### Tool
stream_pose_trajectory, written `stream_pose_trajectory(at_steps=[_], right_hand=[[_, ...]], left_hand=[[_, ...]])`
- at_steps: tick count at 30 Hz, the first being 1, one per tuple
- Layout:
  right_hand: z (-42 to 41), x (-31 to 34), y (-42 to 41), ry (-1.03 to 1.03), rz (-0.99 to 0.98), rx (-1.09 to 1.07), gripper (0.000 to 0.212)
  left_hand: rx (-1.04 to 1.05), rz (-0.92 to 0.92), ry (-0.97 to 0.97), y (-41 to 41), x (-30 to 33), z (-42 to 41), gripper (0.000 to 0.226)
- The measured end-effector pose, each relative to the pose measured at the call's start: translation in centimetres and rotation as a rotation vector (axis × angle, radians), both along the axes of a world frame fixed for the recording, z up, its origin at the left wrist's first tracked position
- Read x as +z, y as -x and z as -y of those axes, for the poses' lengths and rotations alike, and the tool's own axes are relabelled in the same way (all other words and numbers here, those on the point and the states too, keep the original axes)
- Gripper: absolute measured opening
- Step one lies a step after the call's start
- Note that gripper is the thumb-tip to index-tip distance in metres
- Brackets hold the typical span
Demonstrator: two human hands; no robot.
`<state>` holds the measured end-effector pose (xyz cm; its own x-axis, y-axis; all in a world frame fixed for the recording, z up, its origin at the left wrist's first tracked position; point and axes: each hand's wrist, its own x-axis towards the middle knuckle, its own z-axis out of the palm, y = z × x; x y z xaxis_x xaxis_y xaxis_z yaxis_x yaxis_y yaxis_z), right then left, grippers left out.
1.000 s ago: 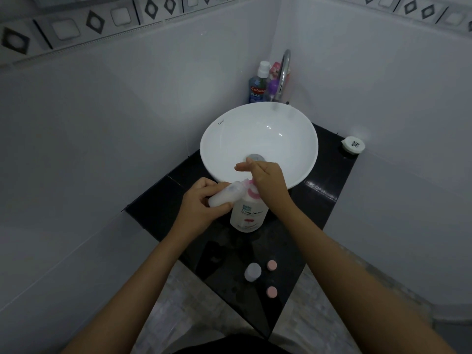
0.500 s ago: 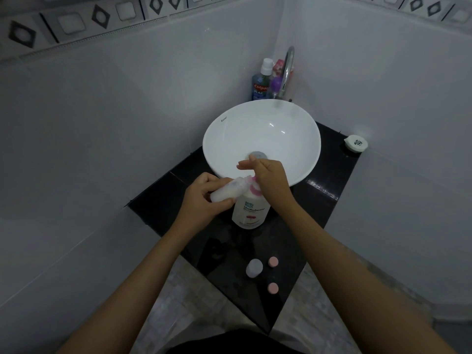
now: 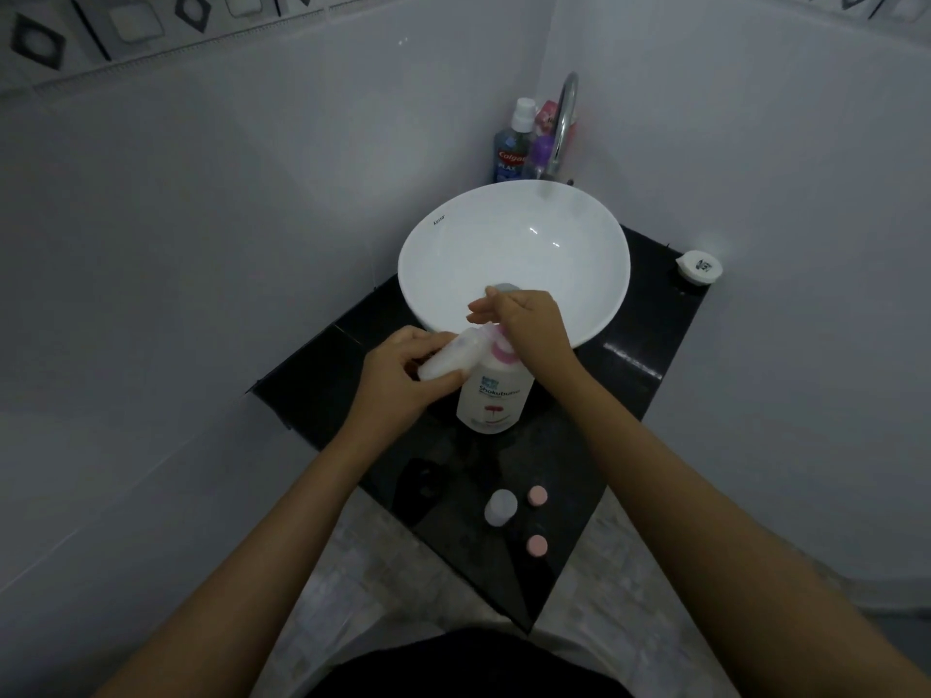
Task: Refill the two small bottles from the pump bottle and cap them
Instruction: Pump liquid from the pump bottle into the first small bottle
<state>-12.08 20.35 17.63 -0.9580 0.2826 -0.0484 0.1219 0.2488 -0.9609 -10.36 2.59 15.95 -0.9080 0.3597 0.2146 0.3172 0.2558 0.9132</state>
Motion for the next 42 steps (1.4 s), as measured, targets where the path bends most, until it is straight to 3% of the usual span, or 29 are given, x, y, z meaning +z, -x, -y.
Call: stream_pose_trajectory(at_steps=[8, 15, 23, 31, 42], right_hand=[[0.0, 0.5, -0.1, -0.001, 0.005, -0.012, 0.032], [0.2, 0.7, -0.1, 0.038, 0.006, -0.023, 0.032], [0.2, 0.7, -0.2, 0.007, -0.002, -0.023, 0.033], [0.2, 0.7, -0.2, 0.008, -0.001, -0.030, 0.033], [0.3, 0.7, -0.3, 0.006, 0.006, -0.035, 0.033]], left_hand=[[0.065, 0.014, 0.074, -0.6, -1.0, 0.0, 0.042], [0.049, 0.106, -0.008, -1.4, -1.7, -0.2, 0.036], [-0.066, 0.298, 0.170, -4.9, -7.9, 1.2, 0.034], [-0.128, 0.287, 0.300, -7.3, -12.1, 2.3, 0.028], [-0.138, 0.285, 0.288, -7.6, -12.8, 2.2, 0.029]])
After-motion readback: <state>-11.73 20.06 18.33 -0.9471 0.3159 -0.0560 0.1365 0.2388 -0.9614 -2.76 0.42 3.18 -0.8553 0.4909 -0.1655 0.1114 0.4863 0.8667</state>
